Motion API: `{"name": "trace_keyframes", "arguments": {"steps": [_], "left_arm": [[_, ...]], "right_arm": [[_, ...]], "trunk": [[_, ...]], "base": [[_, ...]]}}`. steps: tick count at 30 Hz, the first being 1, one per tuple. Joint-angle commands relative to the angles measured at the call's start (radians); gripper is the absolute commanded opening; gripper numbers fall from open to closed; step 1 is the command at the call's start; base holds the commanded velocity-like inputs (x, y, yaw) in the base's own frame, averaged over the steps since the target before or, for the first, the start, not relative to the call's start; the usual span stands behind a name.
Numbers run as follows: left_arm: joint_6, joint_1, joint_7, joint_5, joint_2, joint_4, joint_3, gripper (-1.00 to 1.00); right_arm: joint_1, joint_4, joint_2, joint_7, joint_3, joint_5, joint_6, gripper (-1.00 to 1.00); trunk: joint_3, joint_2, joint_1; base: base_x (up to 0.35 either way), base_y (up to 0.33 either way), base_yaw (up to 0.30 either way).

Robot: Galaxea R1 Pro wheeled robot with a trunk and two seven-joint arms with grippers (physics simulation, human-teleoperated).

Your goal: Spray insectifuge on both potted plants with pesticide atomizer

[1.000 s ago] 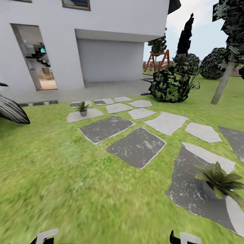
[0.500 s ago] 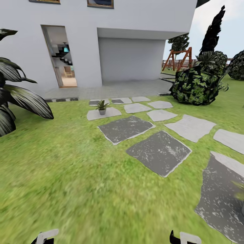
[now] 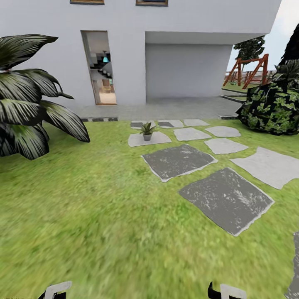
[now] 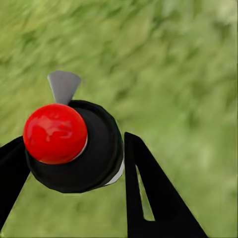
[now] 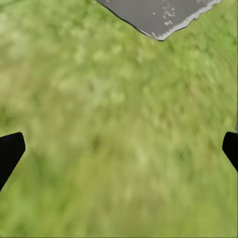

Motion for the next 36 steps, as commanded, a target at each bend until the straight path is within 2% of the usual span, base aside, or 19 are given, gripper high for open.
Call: {"name": "trace_keyframes", "arguments": {"steps": [1,6,13,36], "left_arm": [[-0.003,-0.001,0.001,0.000,0.000,0.001,0.002,-1.00],[-0.003,-0.001,0.001,-0.001,0.000,0.001,0.002,-1.00],[-0.003,0.000,0.001,-0.002,0.000,0.001,0.002,-1.00],[-0.002,-0.001,0.002,-0.002,0.001,0.000,0.002,-1.00]], "right_arm": [[-0.001,0.001,0.000,-0.002,0.009,-0.010,-0.004,1.00],[-0.001,0.000,0.000,-0.002,0.009,-0.010,-0.004,1.00],[-0.001,0.002,-0.004,-0.001,0.012,-0.005,-0.004,1.00],[-0.001,0.000,-0.003,-0.002,0.012,-0.009,-0.004,1.00]], "trunk": [[-0.002,0.000,0.000],[-0.005,0.000,0.000],[-0.005,0.000,0.000],[-0.005,0.000,0.000]], "base": [[0.278,0.221,0.275],[0.295,0.190,0.228],[0.300,0.181,0.020],[0.337,0.005,0.000]]}}
